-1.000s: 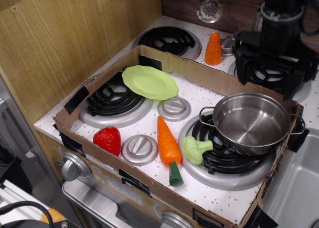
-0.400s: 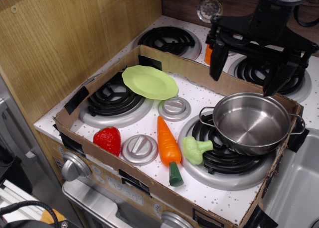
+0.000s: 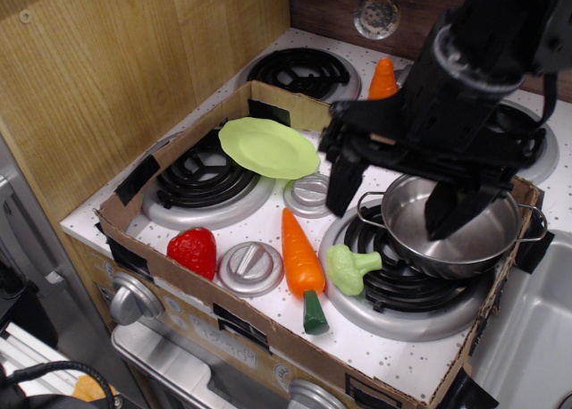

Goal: Put carrot on plate

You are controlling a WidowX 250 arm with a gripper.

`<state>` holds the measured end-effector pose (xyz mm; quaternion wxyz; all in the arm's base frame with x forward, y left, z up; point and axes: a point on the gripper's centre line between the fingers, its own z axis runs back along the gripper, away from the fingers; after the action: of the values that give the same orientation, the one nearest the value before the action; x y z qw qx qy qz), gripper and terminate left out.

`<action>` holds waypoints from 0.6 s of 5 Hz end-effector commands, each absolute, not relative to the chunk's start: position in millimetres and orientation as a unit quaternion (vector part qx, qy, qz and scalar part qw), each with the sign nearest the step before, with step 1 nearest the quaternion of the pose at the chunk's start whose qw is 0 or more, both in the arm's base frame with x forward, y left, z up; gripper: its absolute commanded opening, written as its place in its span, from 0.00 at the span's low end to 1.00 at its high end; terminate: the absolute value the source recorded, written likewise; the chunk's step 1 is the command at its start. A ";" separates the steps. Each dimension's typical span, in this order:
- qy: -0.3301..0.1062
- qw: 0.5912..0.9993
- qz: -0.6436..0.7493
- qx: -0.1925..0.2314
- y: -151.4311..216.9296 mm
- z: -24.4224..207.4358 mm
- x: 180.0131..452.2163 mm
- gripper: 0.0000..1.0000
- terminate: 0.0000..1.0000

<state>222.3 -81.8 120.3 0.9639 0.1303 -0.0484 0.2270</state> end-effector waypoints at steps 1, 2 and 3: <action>-0.065 0.976 0.184 0.099 -80.7 108.0 202.3 1.00 0.00; -0.070 0.982 0.161 0.068 -76.9 87.3 194.0 1.00 0.00; -0.067 0.984 0.156 0.047 -70.4 67.7 190.6 1.00 0.00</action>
<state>186.6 -62.2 60.5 0.9845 0.0508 -0.0544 0.1589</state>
